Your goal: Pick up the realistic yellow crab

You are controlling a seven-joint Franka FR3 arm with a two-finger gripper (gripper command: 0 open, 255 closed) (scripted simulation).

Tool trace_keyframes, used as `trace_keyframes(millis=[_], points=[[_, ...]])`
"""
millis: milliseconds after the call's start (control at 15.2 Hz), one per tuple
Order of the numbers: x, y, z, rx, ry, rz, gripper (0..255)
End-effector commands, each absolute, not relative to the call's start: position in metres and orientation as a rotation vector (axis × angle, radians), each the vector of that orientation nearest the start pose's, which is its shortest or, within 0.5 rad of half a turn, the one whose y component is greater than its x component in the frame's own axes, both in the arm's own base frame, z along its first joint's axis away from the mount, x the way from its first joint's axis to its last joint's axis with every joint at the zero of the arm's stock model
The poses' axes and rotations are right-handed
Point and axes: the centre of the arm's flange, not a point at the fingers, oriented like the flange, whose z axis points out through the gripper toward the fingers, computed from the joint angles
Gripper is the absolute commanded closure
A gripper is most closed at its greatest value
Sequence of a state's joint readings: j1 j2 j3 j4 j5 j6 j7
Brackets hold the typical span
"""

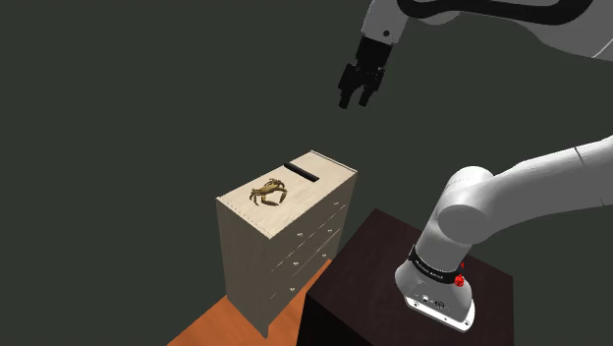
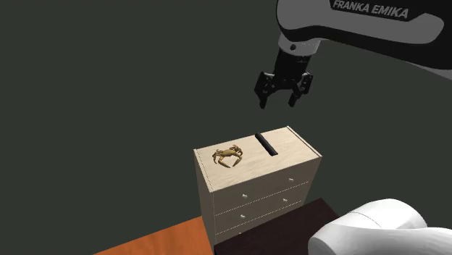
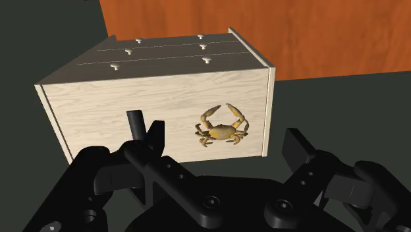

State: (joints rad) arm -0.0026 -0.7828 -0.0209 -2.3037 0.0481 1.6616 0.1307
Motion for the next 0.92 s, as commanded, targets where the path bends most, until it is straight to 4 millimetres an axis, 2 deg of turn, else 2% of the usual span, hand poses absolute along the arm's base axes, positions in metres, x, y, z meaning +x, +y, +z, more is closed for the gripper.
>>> trace_keyframes(millis=[0,858], points=[[0.317,-0.005,0.623,-3.055,0.23,-0.21,0],[0.4,0.033,0.48,-3.037,0.323,-0.246,0]])
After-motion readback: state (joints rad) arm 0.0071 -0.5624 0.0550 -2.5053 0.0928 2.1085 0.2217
